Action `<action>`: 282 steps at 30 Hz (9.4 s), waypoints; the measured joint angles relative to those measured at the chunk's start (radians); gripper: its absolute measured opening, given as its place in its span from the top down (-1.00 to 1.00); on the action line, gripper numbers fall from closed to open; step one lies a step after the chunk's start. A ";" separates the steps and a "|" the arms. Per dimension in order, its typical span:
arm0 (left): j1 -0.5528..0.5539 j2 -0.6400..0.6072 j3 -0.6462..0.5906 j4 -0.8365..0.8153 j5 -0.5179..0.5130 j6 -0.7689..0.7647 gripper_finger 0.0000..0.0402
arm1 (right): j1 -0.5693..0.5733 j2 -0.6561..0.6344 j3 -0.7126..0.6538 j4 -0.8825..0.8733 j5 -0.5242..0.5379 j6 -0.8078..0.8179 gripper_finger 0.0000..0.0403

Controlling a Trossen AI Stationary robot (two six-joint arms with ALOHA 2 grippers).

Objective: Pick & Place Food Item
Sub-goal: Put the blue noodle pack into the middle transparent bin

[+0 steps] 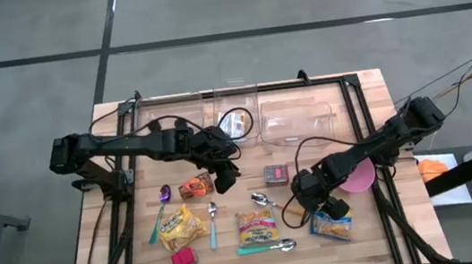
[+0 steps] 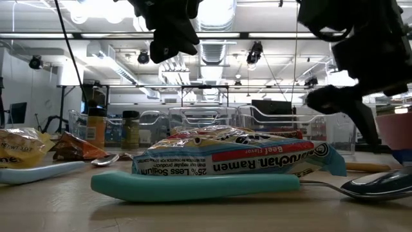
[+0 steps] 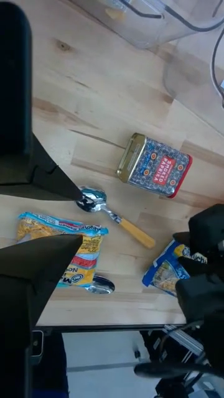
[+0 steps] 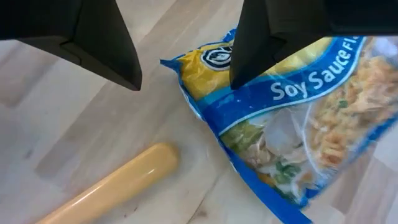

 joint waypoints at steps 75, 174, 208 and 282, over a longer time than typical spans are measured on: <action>0.002 -0.107 0.000 -0.061 -0.058 0.105 0.48 | -0.022 -0.146 0.014 0.014 -0.015 0.189 0.50; 0.003 -0.107 0.000 -0.108 -0.055 0.102 0.48 | -0.220 -0.462 -0.019 0.087 -0.002 0.364 0.96; 0.008 -0.107 0.000 -0.112 -0.058 0.103 0.48 | -0.228 -0.416 -0.021 0.136 0.177 0.533 -0.15; 0.008 -0.107 0.000 -0.157 -0.011 0.102 0.48 | -0.323 -0.210 0.016 0.079 -0.033 0.539 0.97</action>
